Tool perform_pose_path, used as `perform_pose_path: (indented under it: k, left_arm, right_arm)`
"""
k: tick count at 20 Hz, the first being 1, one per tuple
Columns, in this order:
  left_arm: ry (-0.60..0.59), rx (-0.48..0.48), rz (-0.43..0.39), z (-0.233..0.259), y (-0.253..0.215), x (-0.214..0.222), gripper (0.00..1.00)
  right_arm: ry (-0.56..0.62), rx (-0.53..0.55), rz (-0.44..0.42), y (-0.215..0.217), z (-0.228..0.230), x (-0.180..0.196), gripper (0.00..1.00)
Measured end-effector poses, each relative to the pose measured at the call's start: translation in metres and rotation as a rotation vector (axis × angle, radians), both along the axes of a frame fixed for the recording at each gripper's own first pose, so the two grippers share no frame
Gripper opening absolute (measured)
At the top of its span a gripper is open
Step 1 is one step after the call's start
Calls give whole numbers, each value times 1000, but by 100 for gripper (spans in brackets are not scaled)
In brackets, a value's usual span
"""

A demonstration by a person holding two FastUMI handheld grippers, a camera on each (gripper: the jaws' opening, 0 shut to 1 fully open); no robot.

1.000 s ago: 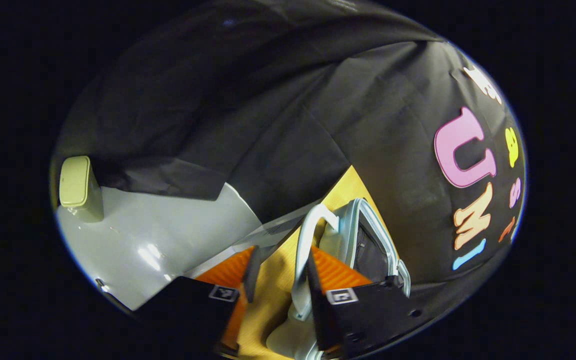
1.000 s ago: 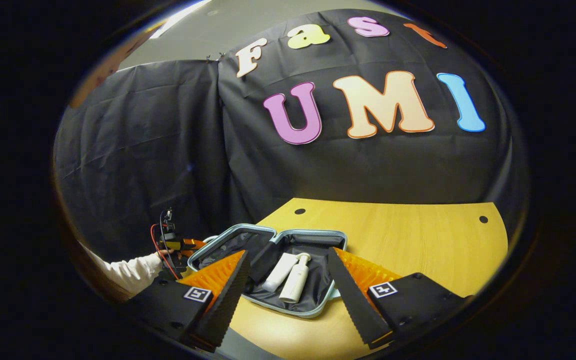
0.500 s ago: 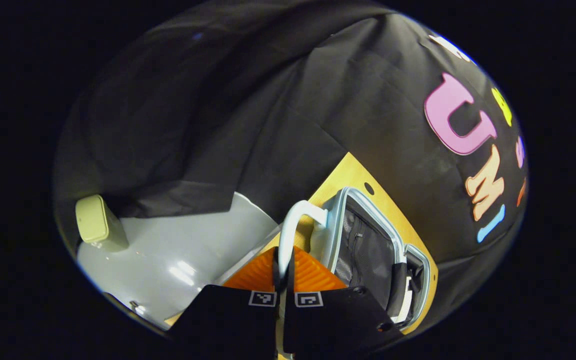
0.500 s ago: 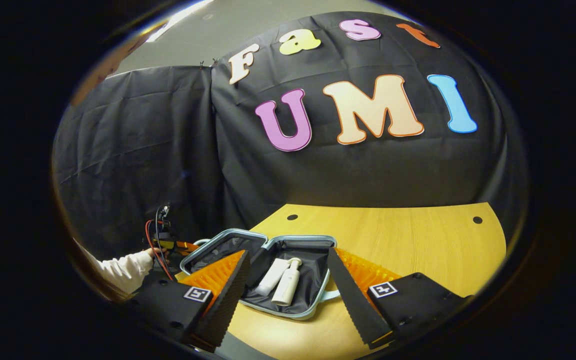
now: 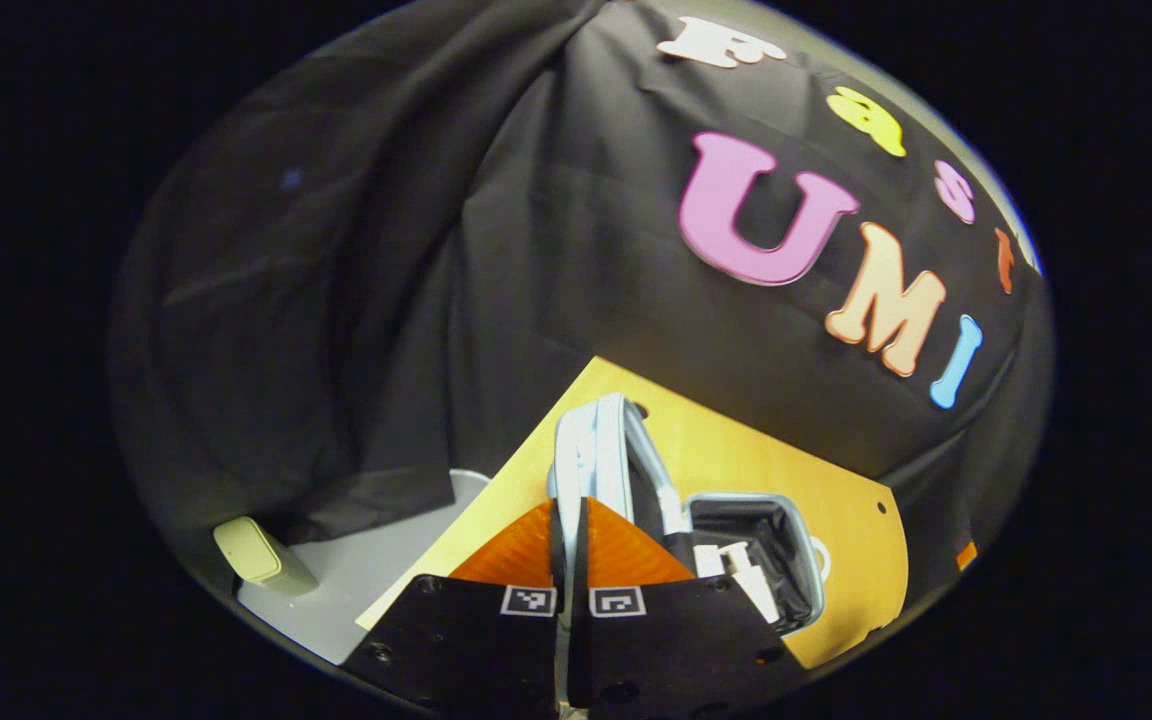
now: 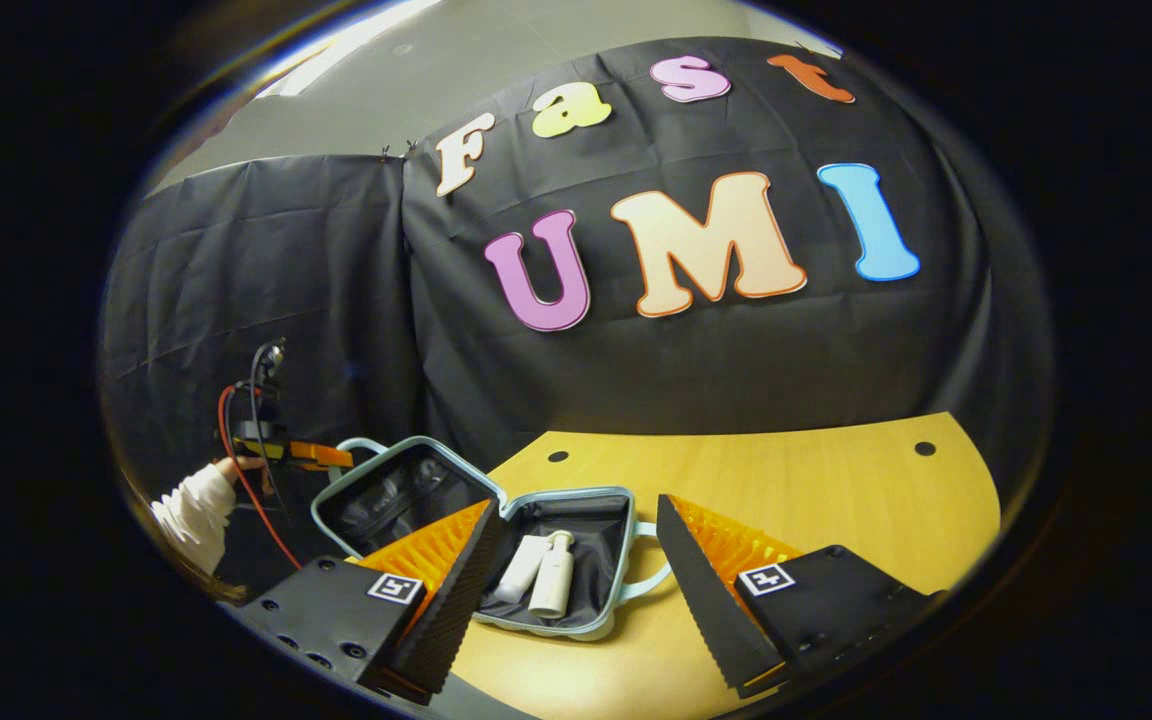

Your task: First open the suitcase, pack the skin care products into it, and then close the suitcase.

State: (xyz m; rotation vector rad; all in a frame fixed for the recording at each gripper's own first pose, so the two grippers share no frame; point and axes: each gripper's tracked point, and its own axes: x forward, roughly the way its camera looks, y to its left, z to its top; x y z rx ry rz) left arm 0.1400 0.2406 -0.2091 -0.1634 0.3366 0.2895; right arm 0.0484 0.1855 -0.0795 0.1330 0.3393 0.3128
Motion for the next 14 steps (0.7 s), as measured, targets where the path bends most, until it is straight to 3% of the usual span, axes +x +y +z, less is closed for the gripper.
perform_pose_path:
  k: [1,7,14]
  left_arm:
    - [-22,15,-15,12,-26,4,0]
    - [-82,56,-138,35,-150,43,0]
    - [-18,49,-265,-14,-291,98,0]
  right_arm:
    - [-12,-12,-10,-8,4,-3,98]
    - [-61,-54,-78,-61,24,-20,95]
    - [-128,-62,-224,-132,49,-34,98]
